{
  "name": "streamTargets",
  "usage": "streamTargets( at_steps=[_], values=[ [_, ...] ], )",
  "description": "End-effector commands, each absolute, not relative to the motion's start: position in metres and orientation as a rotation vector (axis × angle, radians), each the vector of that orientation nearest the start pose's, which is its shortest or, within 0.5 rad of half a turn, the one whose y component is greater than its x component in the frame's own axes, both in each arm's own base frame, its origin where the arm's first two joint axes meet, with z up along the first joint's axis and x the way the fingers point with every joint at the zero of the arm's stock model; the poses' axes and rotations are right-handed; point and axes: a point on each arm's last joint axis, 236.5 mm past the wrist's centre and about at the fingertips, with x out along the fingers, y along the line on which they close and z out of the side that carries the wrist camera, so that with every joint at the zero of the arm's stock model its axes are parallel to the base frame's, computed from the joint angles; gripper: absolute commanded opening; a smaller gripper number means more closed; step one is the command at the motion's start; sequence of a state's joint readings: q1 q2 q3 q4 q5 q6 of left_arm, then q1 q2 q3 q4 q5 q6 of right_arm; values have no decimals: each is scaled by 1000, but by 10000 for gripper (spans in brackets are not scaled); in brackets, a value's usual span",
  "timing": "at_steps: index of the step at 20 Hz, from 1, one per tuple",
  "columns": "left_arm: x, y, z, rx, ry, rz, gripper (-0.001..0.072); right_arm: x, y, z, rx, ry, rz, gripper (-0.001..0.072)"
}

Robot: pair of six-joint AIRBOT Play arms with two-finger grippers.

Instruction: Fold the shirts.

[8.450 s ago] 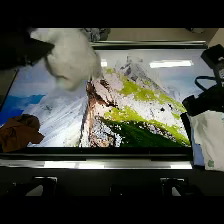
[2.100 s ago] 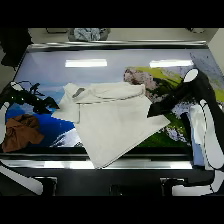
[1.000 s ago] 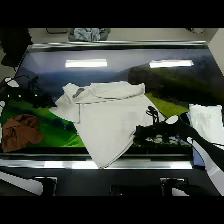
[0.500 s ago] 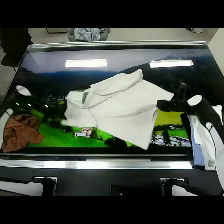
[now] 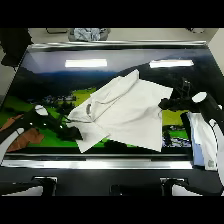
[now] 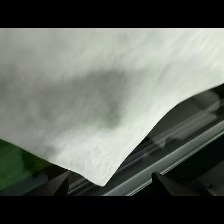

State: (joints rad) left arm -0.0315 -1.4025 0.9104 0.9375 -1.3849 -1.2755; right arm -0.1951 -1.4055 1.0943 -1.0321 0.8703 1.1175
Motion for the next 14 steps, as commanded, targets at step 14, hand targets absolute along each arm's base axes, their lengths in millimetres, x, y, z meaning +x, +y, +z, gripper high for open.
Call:
streamTargets(
  at_steps=[14],
  values=[
    [341, -61, -101, -651, 1564, -354, 499, 341, 9, -8, 37, 1408, 415, 514]
  ],
)
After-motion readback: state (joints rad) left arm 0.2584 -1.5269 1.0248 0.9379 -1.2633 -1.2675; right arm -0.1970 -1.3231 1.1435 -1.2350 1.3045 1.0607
